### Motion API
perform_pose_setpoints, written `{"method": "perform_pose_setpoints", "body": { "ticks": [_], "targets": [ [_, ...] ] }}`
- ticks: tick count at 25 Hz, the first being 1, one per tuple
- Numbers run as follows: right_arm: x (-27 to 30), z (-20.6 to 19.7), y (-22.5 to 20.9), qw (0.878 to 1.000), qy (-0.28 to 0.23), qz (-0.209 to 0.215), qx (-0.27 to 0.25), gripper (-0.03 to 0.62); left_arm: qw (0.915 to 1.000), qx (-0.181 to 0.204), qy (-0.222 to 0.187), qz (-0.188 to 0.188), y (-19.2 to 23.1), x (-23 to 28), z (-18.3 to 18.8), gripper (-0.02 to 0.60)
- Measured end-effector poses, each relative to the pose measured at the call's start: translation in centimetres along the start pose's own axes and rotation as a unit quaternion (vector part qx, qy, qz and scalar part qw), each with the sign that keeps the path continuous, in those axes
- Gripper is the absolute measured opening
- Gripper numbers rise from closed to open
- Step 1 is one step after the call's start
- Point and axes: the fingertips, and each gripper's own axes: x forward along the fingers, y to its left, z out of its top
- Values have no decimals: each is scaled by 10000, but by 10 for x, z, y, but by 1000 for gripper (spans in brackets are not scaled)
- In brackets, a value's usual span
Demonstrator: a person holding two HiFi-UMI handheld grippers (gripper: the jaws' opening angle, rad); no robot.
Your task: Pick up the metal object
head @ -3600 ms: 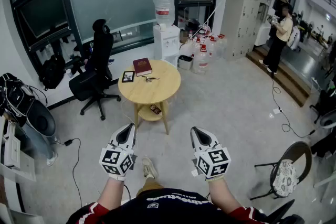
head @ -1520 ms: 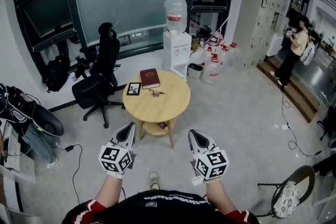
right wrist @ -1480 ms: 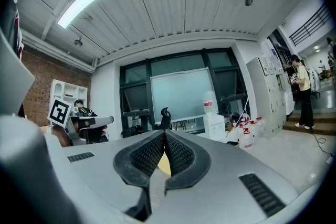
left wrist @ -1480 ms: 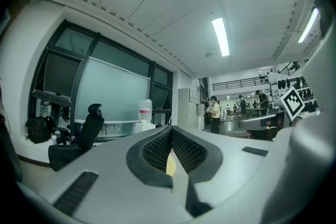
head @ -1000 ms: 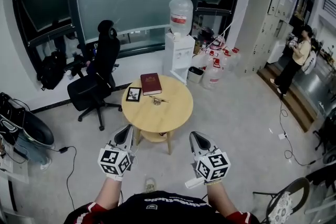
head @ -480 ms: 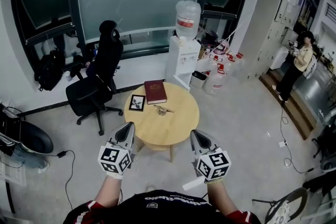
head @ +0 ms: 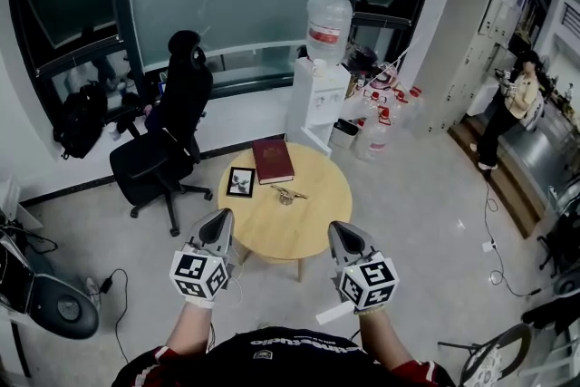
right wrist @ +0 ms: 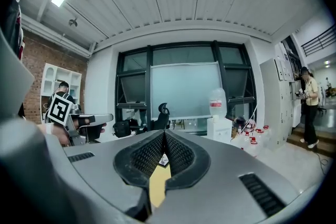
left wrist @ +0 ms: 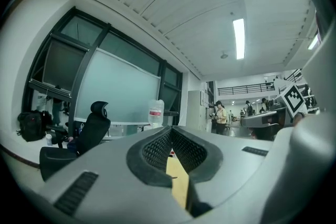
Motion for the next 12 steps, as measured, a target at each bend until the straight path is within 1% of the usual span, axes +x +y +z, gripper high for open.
{"method": "perform_pose_setpoints", "body": {
  "ticks": [6, 12],
  "targets": [
    [15, -4, 9, 9999, 82, -23, -102, 29, 10000, -90, -34, -25, 15, 3, -7, 17],
    [23, -11, 10, 9997, 171, 50, -144, 29, 9997, -199, 3, -119, 13, 8, -19, 17]
  ]
}}
